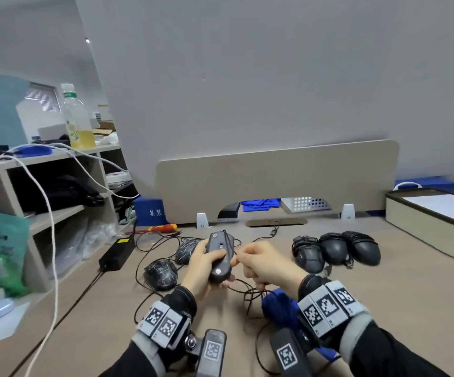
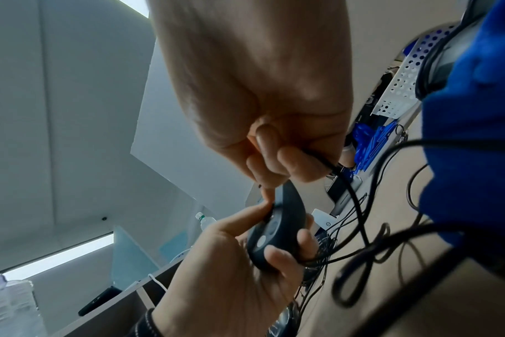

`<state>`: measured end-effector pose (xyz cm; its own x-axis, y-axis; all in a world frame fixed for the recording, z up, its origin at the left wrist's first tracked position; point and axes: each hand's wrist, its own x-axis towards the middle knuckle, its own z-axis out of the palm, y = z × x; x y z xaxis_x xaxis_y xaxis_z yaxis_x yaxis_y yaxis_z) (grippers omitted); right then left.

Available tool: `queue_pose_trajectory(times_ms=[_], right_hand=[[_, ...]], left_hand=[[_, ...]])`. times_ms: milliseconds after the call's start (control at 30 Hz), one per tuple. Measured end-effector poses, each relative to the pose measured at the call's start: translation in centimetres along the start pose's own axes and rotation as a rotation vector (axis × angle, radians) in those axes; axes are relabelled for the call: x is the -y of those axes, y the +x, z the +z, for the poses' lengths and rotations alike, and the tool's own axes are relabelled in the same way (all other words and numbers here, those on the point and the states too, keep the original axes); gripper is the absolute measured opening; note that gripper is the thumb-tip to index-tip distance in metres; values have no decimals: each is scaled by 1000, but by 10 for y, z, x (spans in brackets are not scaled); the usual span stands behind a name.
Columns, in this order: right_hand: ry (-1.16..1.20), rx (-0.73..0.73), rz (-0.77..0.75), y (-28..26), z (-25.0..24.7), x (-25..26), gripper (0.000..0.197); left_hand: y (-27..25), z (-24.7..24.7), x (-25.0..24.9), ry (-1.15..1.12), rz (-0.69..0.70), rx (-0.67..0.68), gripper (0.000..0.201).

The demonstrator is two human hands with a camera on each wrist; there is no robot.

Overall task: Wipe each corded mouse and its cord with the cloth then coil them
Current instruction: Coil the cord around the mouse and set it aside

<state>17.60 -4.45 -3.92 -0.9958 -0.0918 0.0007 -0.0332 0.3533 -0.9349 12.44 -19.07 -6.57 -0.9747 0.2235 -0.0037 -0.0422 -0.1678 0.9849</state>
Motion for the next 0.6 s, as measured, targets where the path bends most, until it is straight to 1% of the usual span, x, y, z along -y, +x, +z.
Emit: queue_pose_trajectory(times_ms=[67, 133, 167, 233, 300, 367, 467, 533, 600], right_hand=[[-33, 90, 27, 2, 6, -3, 29], [-81, 134, 37, 3, 10, -6, 30], [-100, 144, 33, 5, 10, -8, 30], [-108, 179, 24, 7, 10, -12, 31], [-81, 216, 18, 7, 10, -15, 31], [-12, 230, 22, 7, 9, -19, 33], [76, 232, 0, 6, 1, -22, 30], [114, 184, 1, 6, -9, -26, 24], [157, 173, 7, 7, -18, -32, 19]], left_hand=[[2, -2, 3, -35, 11, 26, 20], [3, -2, 4, -49, 19, 58, 12], [3, -3, 4, -25, 34, 74, 17], [2, -7, 7, 91, 71, 106, 30], [2, -11, 10, 162, 99, 112, 36], [4, -13, 13, 113, 82, 81, 40], [4, -16, 6, 17, 84, 36, 39], [2, -21, -1, -48, 91, 61, 35], [-3, -25, -7, -116, 126, 86, 28]])
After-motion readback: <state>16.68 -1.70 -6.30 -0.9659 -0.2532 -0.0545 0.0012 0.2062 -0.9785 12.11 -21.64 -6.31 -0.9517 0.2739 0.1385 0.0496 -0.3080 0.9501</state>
